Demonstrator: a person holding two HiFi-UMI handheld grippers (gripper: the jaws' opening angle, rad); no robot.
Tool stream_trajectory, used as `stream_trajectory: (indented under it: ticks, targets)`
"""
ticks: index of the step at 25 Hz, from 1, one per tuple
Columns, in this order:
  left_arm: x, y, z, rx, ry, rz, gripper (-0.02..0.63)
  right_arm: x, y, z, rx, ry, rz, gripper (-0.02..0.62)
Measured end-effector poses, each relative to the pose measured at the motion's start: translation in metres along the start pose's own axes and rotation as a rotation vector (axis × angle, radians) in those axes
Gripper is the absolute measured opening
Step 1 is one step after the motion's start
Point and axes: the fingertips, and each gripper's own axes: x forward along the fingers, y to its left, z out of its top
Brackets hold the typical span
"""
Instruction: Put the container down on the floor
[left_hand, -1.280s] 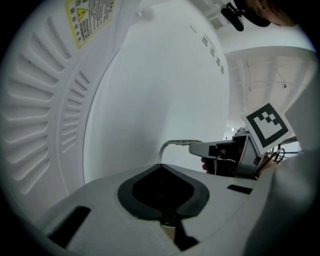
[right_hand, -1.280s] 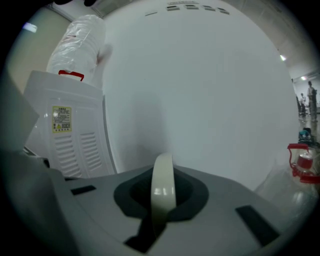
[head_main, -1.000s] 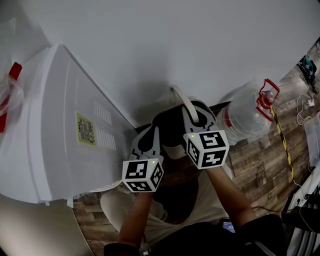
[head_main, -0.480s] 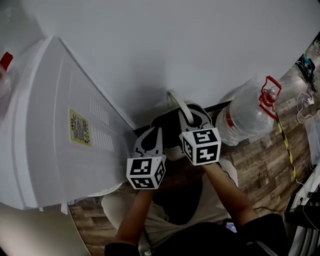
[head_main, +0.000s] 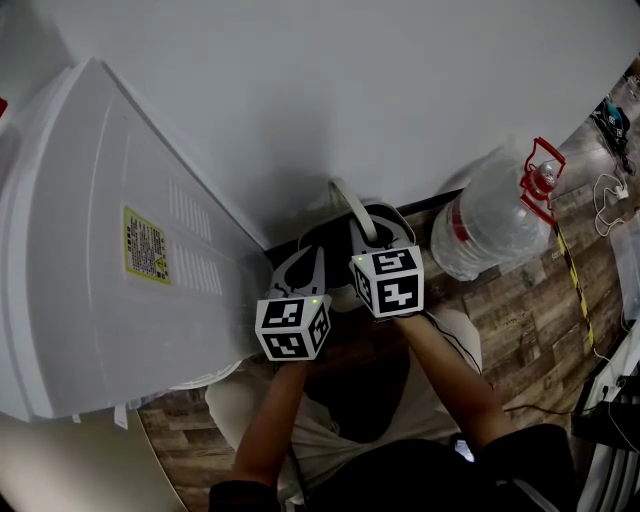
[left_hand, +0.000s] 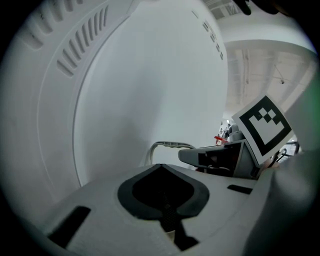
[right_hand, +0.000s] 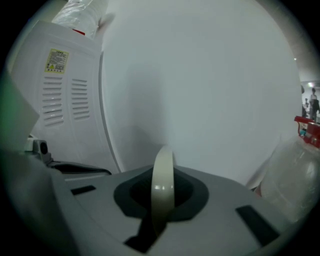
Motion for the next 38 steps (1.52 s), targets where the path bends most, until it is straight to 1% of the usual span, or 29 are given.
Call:
stream_trajectory:
  ticks: [5,13,20,28,29,34,38]
  targets:
    - [0.006,0.005,-0.014,-0.055,0.035,-0.013,0.014,0.007,0.0,-0.017,0.003,0.033,-0.007,0.032]
    - [0.012,0.014,-0.038,-0.016,0.095,0.021,0.014,0.015,-0.004,-0.038,-0.002,0.083,-0.011,0.032]
    - [0.022,0.021,-0.061,-0.07,0.147,0.021,0.014,0.026,-0.004,-0.056,-0.015,0.128,-0.018,0.032]
    - [0.032,0.024,-0.08,0.002,0.202,0.043,0.014,0.042,-0.006,-0.068,-0.024,0.14,-0.02,0.032]
    - [0.033,0.024,-0.081,-0.006,0.204,0.042,0.014,0.043,-0.005,-0.068,-0.025,0.135,-0.02,0.032]
    - [0.04,0.024,-0.092,-0.094,0.224,0.02,0.014,0.046,-0.002,-0.073,-0.02,0.133,-0.02,0.032]
    - [0.043,0.027,-0.095,-0.108,0.227,0.024,0.014,0.052,-0.002,-0.08,-0.024,0.151,-0.02,0.032]
